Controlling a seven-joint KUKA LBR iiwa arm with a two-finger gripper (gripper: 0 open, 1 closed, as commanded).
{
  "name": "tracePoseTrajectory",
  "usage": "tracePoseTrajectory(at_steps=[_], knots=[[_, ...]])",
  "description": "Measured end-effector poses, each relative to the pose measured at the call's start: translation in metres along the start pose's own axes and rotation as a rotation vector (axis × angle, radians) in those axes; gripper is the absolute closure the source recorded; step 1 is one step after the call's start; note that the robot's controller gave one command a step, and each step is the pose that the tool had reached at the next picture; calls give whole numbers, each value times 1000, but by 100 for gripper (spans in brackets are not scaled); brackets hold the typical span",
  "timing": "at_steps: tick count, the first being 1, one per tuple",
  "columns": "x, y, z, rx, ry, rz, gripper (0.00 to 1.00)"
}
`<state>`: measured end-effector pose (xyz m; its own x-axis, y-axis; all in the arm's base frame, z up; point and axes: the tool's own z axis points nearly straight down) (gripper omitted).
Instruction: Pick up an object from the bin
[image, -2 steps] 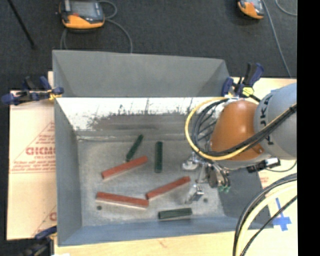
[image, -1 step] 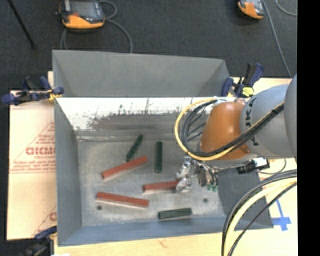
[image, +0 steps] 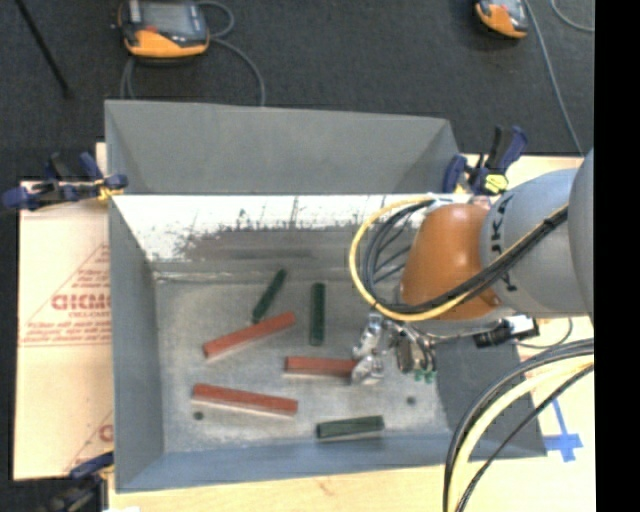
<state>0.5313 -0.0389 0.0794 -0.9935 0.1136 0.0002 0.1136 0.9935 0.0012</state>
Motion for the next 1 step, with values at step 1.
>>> tracePoseTrajectory(at_steps=[1], knots=[[-8,-4,-133,1,-5,-12,100]])
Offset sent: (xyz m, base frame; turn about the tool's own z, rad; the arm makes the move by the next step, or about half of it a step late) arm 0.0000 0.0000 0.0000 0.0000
